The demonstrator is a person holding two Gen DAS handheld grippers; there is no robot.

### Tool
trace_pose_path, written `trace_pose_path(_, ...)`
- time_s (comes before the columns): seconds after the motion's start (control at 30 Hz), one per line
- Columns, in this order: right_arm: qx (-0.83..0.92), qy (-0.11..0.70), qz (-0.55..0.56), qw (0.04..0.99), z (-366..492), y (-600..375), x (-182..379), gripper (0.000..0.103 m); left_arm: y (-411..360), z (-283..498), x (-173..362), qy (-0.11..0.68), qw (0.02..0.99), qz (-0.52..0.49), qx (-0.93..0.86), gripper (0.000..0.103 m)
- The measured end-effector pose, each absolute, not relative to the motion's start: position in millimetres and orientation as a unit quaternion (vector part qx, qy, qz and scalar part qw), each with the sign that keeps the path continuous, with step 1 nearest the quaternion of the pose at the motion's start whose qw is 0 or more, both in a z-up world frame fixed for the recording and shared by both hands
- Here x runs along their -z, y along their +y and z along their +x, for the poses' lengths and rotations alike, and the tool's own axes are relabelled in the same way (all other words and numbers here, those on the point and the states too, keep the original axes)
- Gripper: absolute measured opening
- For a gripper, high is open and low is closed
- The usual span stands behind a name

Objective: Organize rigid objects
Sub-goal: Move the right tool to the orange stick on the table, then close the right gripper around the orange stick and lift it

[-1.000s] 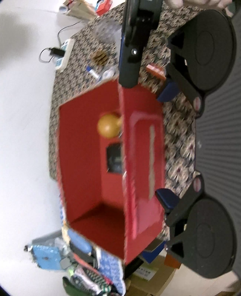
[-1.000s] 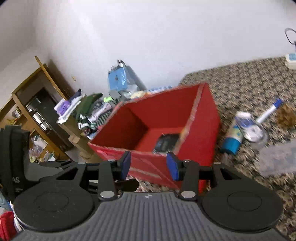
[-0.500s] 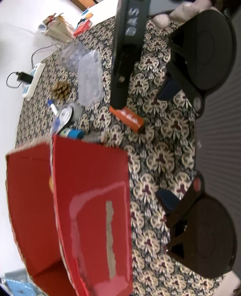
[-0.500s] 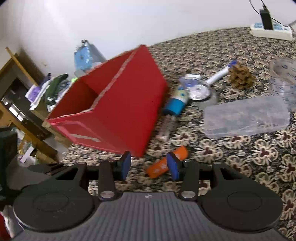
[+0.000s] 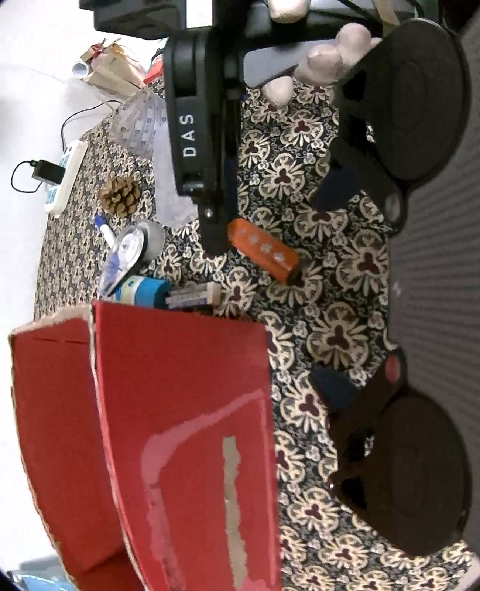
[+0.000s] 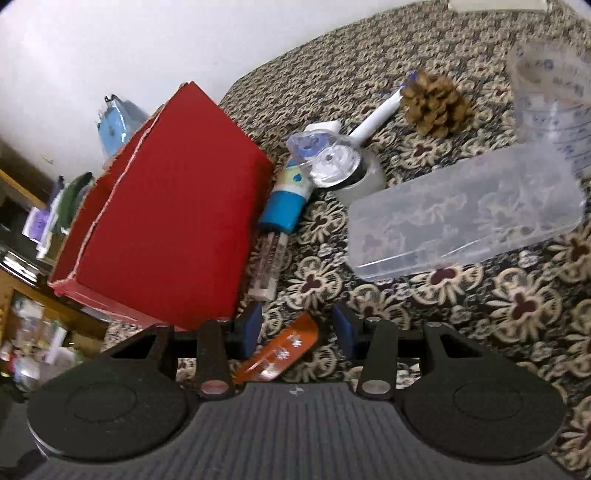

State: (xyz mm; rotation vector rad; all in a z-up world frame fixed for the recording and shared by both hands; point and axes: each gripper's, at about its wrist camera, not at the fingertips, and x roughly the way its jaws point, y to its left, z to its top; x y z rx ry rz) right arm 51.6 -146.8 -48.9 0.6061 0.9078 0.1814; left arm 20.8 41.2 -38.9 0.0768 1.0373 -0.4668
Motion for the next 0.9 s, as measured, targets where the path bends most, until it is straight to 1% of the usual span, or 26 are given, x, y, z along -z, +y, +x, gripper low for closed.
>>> trace_pose_path(0.07,-0.094,0.436,0.278,0.851,52,-143,48,0.027,40,24,42,0.49,0.841,0.034,0.228,0.088)
trace_pose_path(0.13,-0.108,0.441,0.267,0.85,50,-136,46,0.027,37,26,47,0.493,0.837,0.038,0.236,0.077)
trace_pose_path(0.2,-0.122,0.445,0.268,0.846,46,-132,46,0.025,36,26,49,0.491,0.835,0.04,0.245,0.073)
trace_pose_path(0.27,-0.135,0.448,0.269,0.842,43,-129,47,0.021,35,26,49,0.487,0.834,0.043,0.256,0.069)
trace_pose_path(0.3,-0.137,0.448,0.266,0.843,43,-127,47,0.021,33,26,49,0.486,0.833,0.043,0.262,0.066)
trace_pose_path(0.37,-0.129,0.446,0.255,0.848,41,-127,46,0.021,31,25,49,0.483,0.831,0.045,0.271,0.057)
trace_pose_path(0.4,-0.123,0.447,0.252,0.849,41,-128,44,0.021,31,24,49,0.482,0.831,0.048,0.274,0.05)
trace_pose_path(0.47,-0.116,0.451,0.254,0.848,38,-133,39,0.021,31,23,49,0.48,0.83,0.05,0.278,0.045)
trace_pose_path(0.5,-0.114,0.452,0.259,0.846,35,-137,38,0.021,32,23,49,0.48,0.829,0.049,0.282,0.034)
trace_pose_path(0.53,-0.11,0.456,0.267,0.842,32,-140,36,0.021,32,22,49,0.48,0.829,0.05,0.284,0.026)
trace_pose_path(0.57,-0.109,0.461,0.275,0.837,33,-142,37,0.021,32,21,49,0.479,0.828,0.053,0.287,0.024)
trace_pose_path(0.63,-0.116,0.473,0.296,0.822,31,-143,41,0.021,31,20,49,0.479,0.825,0.055,0.294,0.017)
trace_pose_path(0.8,-0.114,0.479,0.308,0.814,33,-132,45,0.021,25,15,50,0.476,0.818,0.072,0.314,0.017)
trace_pose_path(0.87,-0.107,0.477,0.307,0.817,38,-127,46,0.021,23,13,50,0.472,0.819,0.081,0.315,0.02)
trace_pose_path(0.9,-0.106,0.476,0.303,0.819,40,-125,45,0.021,23,13,49,0.47,0.822,0.081,0.311,0.028)
